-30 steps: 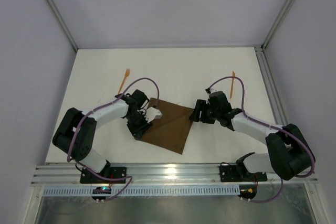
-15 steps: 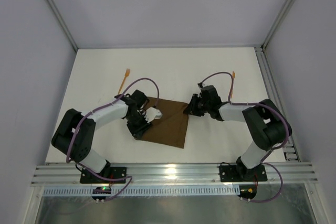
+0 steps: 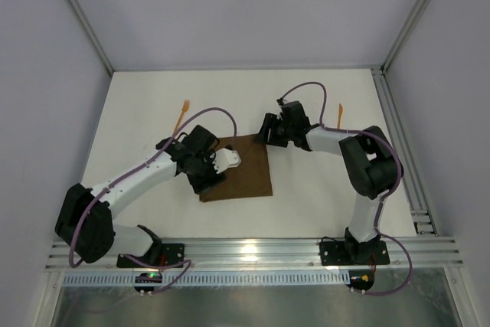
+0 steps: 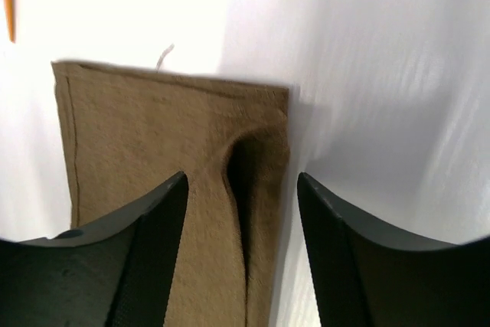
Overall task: Fold the napkin into a case and place the utensils inside
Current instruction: Pick up the upper triangle-folded napkin from the center of the board.
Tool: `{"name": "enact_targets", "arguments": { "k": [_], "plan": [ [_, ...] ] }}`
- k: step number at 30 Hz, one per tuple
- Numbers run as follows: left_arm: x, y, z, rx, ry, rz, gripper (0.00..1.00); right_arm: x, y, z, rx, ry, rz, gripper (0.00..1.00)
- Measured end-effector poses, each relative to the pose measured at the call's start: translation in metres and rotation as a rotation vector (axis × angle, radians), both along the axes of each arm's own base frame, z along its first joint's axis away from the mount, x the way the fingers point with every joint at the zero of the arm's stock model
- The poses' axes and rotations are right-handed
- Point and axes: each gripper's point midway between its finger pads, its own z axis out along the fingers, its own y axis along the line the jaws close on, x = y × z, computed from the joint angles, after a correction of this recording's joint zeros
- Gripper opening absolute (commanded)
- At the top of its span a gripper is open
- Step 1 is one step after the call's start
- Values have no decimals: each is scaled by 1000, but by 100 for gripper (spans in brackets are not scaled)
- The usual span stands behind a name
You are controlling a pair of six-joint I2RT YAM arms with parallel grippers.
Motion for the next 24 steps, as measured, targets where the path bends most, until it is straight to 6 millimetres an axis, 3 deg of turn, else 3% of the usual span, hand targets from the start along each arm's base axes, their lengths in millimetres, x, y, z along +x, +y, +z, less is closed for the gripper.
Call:
{"name": "enact_targets", "arguments": {
  "k": [5,10,15,22,24],
  "plan": [
    [-7,-20,-4,82,-126,-132,62,-20,-14,2,-43,31,17,69],
    [-28,-28,-28,192,-207,-292,65,-67,-35,14,-56,58,35,70],
    [-26,-25,-45,275,-305,-360,64,-110,-54,20,-51,57,45,70],
    [-12,-25,-60,353,-363,-372,58,-127,-55,22,-33,63,87,70],
    [-5,-25,-60,371,-394,-358,49,-130,-53,24,-21,64,98,70]
  ]
}}
